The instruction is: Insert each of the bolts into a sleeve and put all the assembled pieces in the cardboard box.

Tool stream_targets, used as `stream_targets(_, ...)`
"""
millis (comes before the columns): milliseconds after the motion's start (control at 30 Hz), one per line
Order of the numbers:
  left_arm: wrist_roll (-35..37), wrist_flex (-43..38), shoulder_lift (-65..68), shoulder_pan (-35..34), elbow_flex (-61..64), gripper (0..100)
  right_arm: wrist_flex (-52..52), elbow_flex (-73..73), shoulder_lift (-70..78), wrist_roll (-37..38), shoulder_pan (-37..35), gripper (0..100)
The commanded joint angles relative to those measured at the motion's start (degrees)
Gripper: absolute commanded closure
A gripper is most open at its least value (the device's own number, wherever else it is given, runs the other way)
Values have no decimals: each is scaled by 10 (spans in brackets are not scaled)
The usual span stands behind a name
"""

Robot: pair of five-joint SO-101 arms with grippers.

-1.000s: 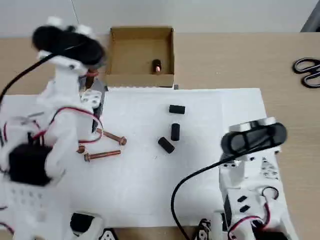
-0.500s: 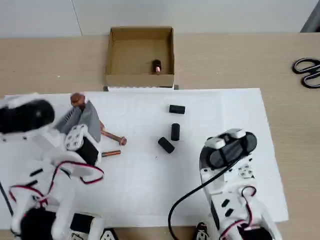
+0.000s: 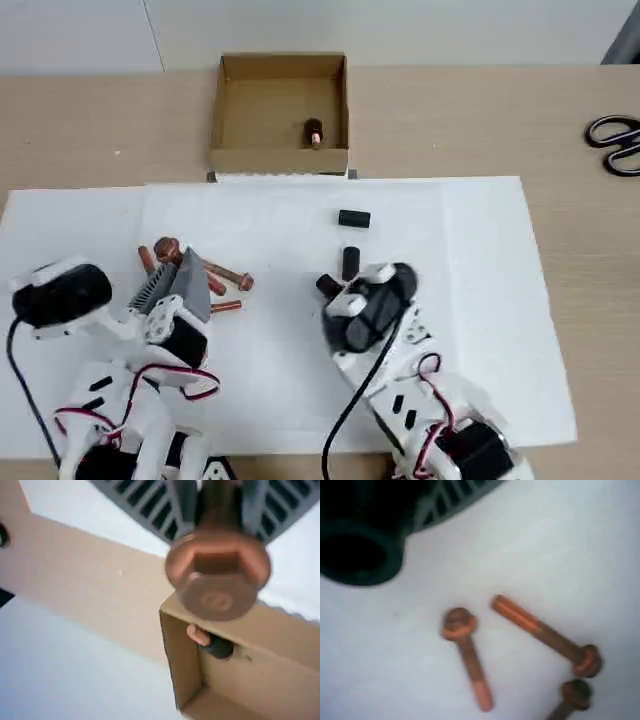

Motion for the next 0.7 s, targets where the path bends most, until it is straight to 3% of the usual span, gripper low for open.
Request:
stream_targets(0,3,-26,-8,42,0,994,-20,7,-4,-3,-46,995)
stream_targets(267,3,-97,-8,149,58,994,-21,12,-4,-4,-114,995)
stream_targets(667,0,-110,-8,196,73,994,-21,41,-4,-4,-126,995)
